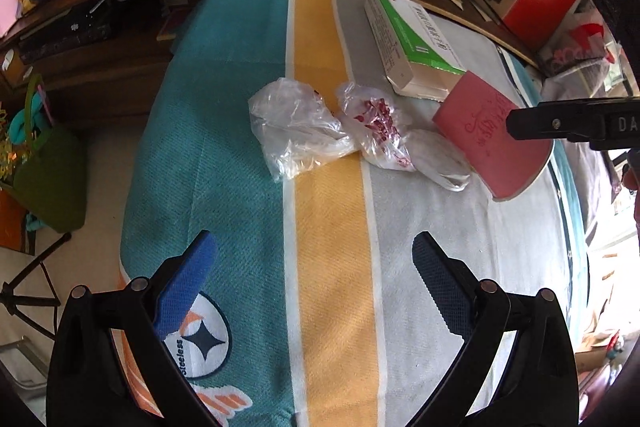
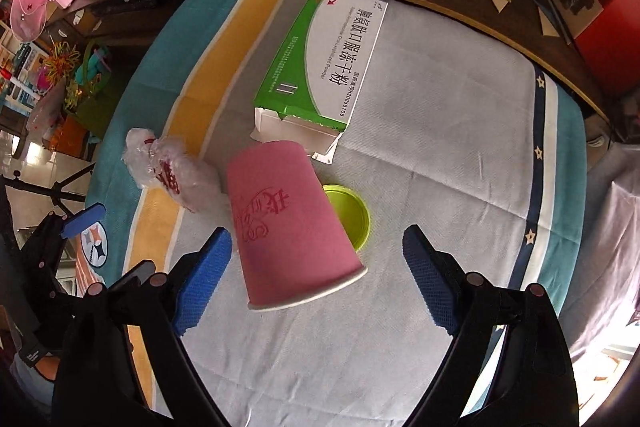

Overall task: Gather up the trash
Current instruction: 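Move both tools over the table toward the pink cup and plastic bags, then grasp the clear plastic bags with the left gripper while the right gripper grasps the pink cup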

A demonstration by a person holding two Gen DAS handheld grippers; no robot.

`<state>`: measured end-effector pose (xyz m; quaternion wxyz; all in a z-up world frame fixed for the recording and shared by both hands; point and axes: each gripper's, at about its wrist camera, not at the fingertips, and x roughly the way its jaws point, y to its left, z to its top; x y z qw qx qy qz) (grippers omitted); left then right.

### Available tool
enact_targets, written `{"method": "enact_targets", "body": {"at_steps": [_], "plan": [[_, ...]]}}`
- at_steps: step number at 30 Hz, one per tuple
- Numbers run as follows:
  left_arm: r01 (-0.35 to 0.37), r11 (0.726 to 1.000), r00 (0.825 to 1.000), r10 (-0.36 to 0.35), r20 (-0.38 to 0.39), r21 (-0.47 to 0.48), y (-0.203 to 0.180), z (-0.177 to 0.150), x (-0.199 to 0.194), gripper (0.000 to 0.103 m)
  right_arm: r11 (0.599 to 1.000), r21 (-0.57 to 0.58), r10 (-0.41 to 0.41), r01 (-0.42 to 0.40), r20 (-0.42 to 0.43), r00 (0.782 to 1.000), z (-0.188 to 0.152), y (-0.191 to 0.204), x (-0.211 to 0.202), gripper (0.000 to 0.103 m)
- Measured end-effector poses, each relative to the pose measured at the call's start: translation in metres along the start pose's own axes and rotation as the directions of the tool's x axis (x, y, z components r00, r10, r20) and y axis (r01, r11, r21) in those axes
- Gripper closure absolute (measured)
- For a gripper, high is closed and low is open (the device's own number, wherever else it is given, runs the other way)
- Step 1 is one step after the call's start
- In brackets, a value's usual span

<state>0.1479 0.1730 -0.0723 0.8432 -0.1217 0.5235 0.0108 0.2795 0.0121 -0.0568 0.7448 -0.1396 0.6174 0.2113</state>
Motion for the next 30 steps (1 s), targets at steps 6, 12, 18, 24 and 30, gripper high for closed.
{"method": "enact_targets", "body": {"at_steps": [6, 12, 18, 24, 30], "plan": [[0.017, 1.000, 1.000, -0.017, -0.006, -0.024, -0.001, 0.012, 0.010, 0.005, 0.999, -0.011, 0.031, -0.031, 0.008, 0.999, -0.006, -0.002, 0.005, 0.044], [0.043, 0.997, 0.999, -0.042, 0.008, -0.064, -0.015, 0.029, 0.015, 0.005, 0.998, 0.036, 0.046, -0.047, 0.035, 0.998, -0.031, -0.022, -0.016, 0.045], [0.004, 0.992, 0.999, 0.001, 0.033, -0.123, -0.035, 0.051, 0.026, 0.005, 0.996, 0.079, 0.036, -0.039, 0.040, 0.999, -0.051, -0.046, -0.026, 0.045], [-0.119, 0.987, 0.992, 0.122, 0.023, -0.110, -0.050, 0.062, 0.046, 0.005, 0.995, 0.095, 0.025, -0.030, 0.052, 0.998, -0.068, -0.065, -0.025, 0.044], [-0.176, 0.984, 0.984, 0.177, 0.028, -0.033, -0.052, 0.049, 0.048, 0.031, 0.990, 0.140, 0.023, -0.030, 0.056, 0.998, -0.084, -0.081, -0.022, 0.044]]}}
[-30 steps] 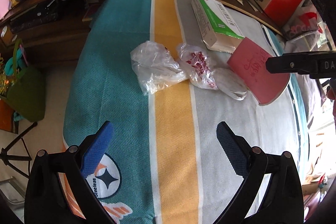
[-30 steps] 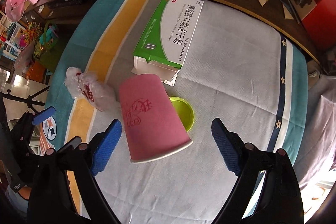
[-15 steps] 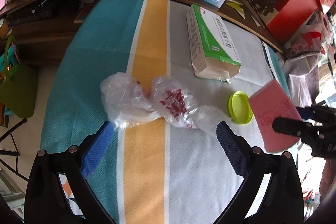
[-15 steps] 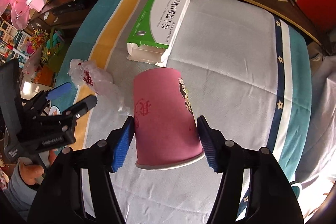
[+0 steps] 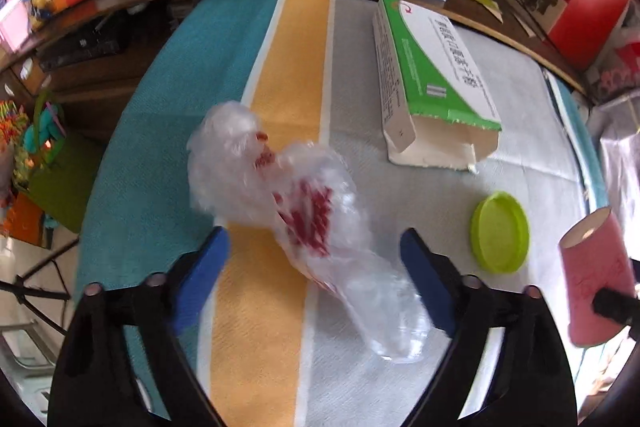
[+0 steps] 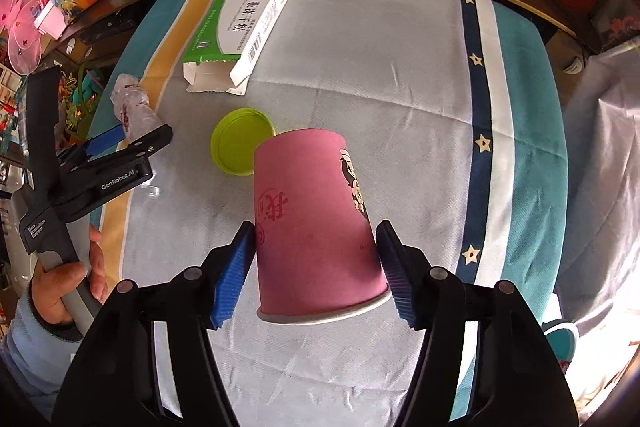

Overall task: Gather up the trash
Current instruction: 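Grasp the clear plastic bags with the left gripper while the right gripper grasps the pink cup, then carry the bags and pink cup over the teal bin and release both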

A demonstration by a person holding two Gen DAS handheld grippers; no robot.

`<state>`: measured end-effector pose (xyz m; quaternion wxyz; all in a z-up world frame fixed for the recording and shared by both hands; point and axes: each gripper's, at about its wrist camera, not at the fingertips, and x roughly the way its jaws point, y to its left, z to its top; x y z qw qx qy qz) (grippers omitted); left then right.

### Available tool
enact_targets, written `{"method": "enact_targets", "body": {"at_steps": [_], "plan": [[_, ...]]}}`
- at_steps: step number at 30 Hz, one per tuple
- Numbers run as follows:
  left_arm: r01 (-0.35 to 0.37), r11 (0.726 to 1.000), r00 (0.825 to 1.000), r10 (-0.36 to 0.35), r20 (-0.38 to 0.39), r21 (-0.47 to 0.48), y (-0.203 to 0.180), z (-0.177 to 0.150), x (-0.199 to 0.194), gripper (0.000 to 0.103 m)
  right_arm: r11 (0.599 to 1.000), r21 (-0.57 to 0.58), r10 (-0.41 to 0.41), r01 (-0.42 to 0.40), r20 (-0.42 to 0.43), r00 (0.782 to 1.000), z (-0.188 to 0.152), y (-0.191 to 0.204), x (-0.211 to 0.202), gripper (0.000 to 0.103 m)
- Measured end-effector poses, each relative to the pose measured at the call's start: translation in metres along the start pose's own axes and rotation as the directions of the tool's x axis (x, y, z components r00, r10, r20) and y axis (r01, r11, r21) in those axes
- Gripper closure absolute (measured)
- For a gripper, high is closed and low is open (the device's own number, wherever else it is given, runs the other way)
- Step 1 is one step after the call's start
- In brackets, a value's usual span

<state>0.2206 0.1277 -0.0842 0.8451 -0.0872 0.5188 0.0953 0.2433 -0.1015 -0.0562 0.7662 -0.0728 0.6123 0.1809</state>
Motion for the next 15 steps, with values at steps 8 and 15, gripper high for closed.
{"method": "enact_targets", "body": {"at_steps": [8, 15], "plan": [[0.032, 0.995, 0.999, -0.032, -0.002, 0.091, 0.002, -0.028, -0.022, 0.075, 0.999, 0.032, 0.011, -0.011, 0.006, 1.000, -0.029, -0.011, -0.005, 0.044], [0.092, 0.983, 0.995, -0.095, 0.012, 0.157, -0.020, -0.056, -0.052, 0.075, 0.997, 0.076, 0.020, -0.022, 0.030, 0.999, -0.065, -0.023, -0.022, 0.044]]}}
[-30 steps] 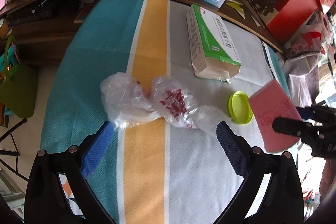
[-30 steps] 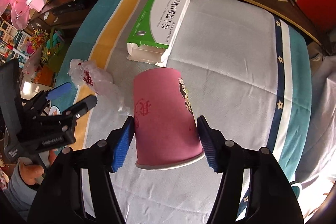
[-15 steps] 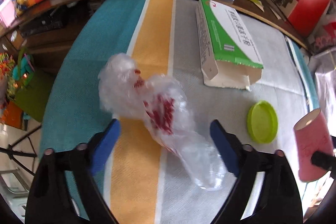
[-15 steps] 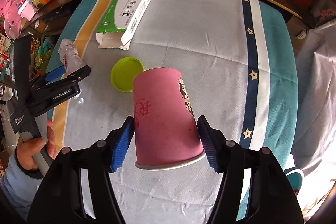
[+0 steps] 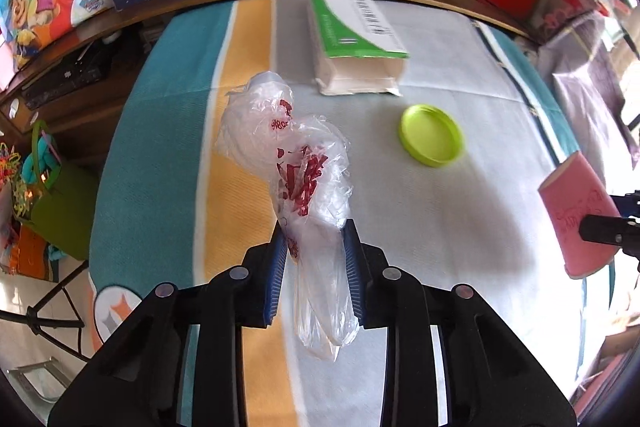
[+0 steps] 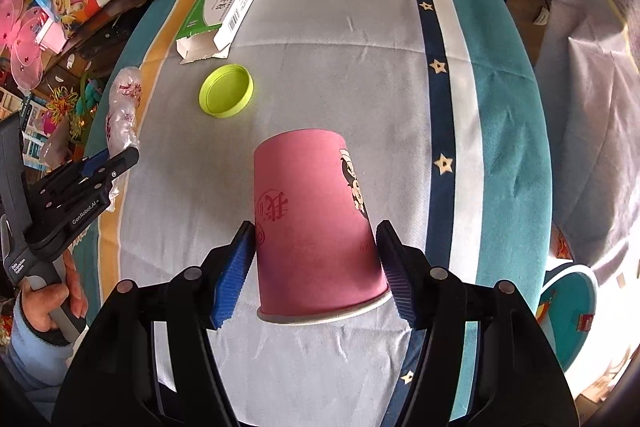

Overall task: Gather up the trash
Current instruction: 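Carry the bags and pink cup over the teal bin and release both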

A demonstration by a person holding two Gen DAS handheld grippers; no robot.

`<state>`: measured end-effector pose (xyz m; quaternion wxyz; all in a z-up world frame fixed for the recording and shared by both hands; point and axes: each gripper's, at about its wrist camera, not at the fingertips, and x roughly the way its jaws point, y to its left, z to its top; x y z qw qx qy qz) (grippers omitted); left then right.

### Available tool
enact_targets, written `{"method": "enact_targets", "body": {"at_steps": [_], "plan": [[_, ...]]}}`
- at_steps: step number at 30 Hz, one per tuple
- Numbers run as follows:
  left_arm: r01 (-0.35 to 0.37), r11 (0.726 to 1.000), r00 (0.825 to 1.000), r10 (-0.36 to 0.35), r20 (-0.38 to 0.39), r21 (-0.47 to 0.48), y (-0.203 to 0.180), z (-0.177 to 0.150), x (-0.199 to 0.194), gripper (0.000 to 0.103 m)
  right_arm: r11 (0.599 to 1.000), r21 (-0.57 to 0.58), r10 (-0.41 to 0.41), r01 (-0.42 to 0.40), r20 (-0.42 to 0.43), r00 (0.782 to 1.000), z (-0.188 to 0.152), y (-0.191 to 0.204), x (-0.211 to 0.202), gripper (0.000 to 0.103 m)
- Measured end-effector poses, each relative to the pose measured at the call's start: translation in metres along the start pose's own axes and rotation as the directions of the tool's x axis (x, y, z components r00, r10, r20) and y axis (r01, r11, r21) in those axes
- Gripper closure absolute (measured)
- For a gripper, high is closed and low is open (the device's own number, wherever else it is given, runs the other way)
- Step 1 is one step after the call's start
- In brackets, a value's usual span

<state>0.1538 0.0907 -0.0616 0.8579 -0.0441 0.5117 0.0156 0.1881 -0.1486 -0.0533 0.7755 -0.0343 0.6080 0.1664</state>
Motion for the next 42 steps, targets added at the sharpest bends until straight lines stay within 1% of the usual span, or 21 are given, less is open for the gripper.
{"method": "enact_targets", "body": {"at_steps": [4, 8, 11, 13, 17, 20, 26, 35, 39, 42], "plan": [[0.047, 0.998, 0.999, -0.048, 0.010, 0.038, -0.021, -0.011, -0.017, 0.074, 0.999, 0.034, 0.009, -0.010, 0.025, 1.000, -0.021, -0.012, -0.013, 0.044], [0.096, 0.991, 0.995, -0.097, 0.009, 0.094, -0.047, -0.021, -0.029, 0.074, 0.995, 0.093, 0.029, -0.033, 0.048, 0.998, -0.044, -0.033, -0.024, 0.044], [0.157, 0.975, 0.987, -0.160, 0.003, 0.156, -0.072, -0.030, -0.037, 0.074, 0.988, 0.145, 0.042, -0.052, 0.069, 0.997, -0.063, -0.054, -0.034, 0.044], [0.199, 0.960, 0.979, -0.202, -0.007, 0.197, -0.090, -0.036, -0.041, 0.074, 0.982, 0.176, 0.049, -0.064, 0.090, 0.995, -0.076, -0.068, -0.042, 0.044], [0.244, 0.934, 0.969, -0.246, -0.026, 0.260, -0.122, -0.045, -0.046, 0.074, 0.970, 0.231, 0.050, -0.080, 0.135, 0.990, -0.101, -0.098, -0.061, 0.044], [0.260, 0.914, 0.965, -0.261, -0.040, 0.311, -0.152, -0.050, -0.049, 0.074, 0.959, 0.271, 0.036, -0.081, 0.168, 0.985, -0.118, -0.120, -0.074, 0.044], [0.298, 0.859, 0.953, -0.292, -0.080, 0.416, -0.218, -0.057, -0.053, 0.074, 0.935, 0.351, -0.022, -0.056, 0.215, 0.976, -0.155, -0.170, -0.097, 0.044], [0.374, 0.745, 0.925, -0.343, -0.164, 0.552, -0.328, -0.078, -0.054, 0.074, 0.876, 0.482, -0.092, -0.031, 0.230, 0.969, -0.215, -0.248, -0.117, 0.044], [0.409, 0.696, 0.910, -0.354, -0.214, 0.590, -0.371, -0.089, -0.050, 0.074, 0.847, 0.531, -0.106, -0.031, 0.227, 0.968, -0.235, -0.274, -0.121, 0.044], [0.435, 0.659, 0.898, -0.363, -0.246, 0.613, -0.398, -0.096, -0.047, 0.074, 0.833, 0.552, -0.109, -0.034, 0.225, 0.968, -0.245, -0.286, -0.121, 0.044]]}}
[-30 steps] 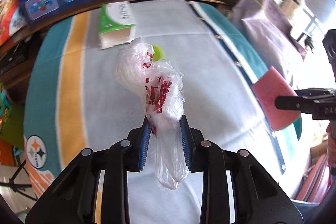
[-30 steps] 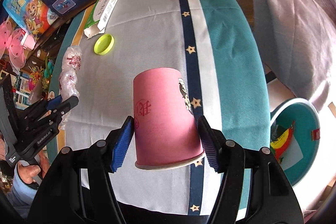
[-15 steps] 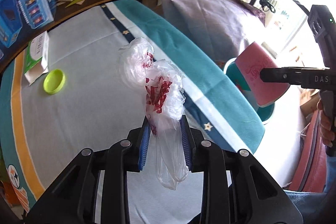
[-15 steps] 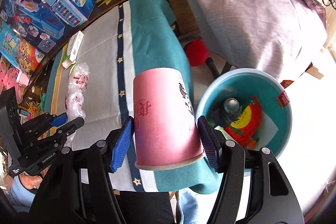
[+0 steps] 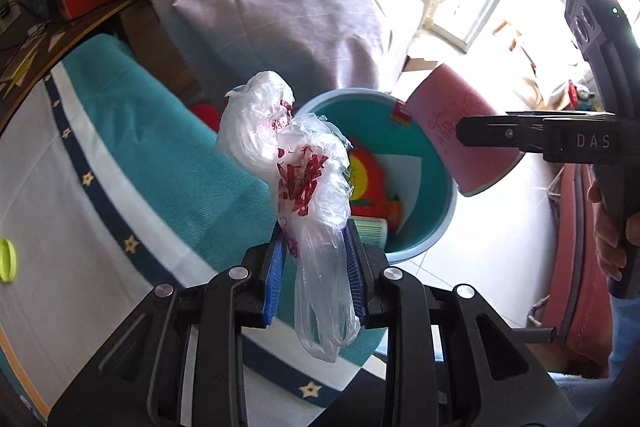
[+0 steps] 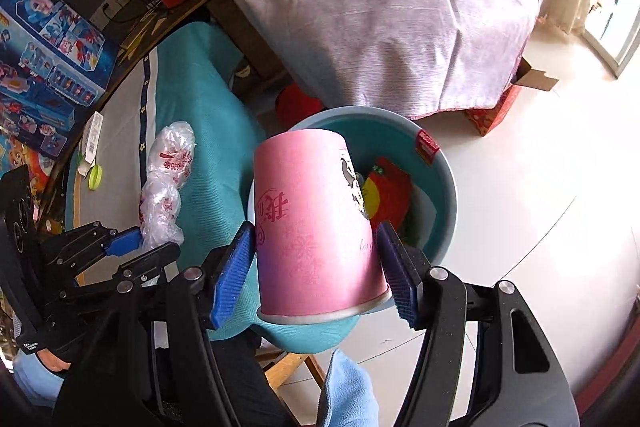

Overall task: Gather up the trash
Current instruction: 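Carry the bags and pink cup over the teal bin and release both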

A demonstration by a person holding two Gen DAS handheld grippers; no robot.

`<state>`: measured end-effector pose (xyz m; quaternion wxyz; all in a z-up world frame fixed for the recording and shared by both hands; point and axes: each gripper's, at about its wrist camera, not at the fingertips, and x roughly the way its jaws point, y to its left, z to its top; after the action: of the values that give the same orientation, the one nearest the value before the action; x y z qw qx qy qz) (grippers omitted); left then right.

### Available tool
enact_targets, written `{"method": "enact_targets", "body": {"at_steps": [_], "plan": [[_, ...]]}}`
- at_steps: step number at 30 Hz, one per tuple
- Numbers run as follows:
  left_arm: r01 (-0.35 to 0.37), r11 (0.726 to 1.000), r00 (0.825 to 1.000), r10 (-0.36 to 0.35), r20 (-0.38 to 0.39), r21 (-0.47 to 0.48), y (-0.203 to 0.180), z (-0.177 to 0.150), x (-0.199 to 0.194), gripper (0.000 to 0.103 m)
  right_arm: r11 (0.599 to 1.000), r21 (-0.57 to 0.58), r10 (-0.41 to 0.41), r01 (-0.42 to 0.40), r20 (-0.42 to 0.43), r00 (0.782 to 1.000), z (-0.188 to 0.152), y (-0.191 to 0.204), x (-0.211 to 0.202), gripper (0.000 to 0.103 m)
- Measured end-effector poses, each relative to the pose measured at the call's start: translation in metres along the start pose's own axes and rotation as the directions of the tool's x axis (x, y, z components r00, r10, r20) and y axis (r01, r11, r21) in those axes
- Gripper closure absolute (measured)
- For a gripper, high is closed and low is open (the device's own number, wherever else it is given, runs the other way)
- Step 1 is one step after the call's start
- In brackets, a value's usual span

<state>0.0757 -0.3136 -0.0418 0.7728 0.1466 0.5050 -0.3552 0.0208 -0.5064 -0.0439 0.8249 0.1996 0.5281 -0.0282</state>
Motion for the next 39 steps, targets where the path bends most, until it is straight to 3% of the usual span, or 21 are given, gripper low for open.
{"method": "enact_targets", "body": {"at_steps": [11, 14, 23, 39], "plan": [[0.072, 0.996, 0.996, -0.069, -0.062, 0.045, -0.040, 0.031, 0.048, 0.069, 0.999, 0.046, -0.030, 0.030, 0.000, 1.000, 0.002, -0.029, -0.004, 0.043], [0.068, 0.997, 0.996, -0.065, -0.056, 0.049, -0.043, 0.035, 0.055, 0.051, 0.998, 0.055, -0.037, 0.038, -0.008, 0.999, 0.001, -0.033, -0.001, 0.043], [0.008, 1.000, 0.998, -0.007, -0.055, 0.019, -0.028, 0.032, 0.056, 0.011, 0.998, 0.052, -0.040, 0.042, -0.039, 0.998, 0.003, -0.030, 0.014, 0.043], [-0.041, 0.998, 0.998, 0.040, -0.042, -0.039, -0.001, 0.022, 0.039, 0.006, 0.999, 0.008, -0.050, 0.051, -0.063, 0.997, 0.010, -0.006, 0.027, 0.043]]}}
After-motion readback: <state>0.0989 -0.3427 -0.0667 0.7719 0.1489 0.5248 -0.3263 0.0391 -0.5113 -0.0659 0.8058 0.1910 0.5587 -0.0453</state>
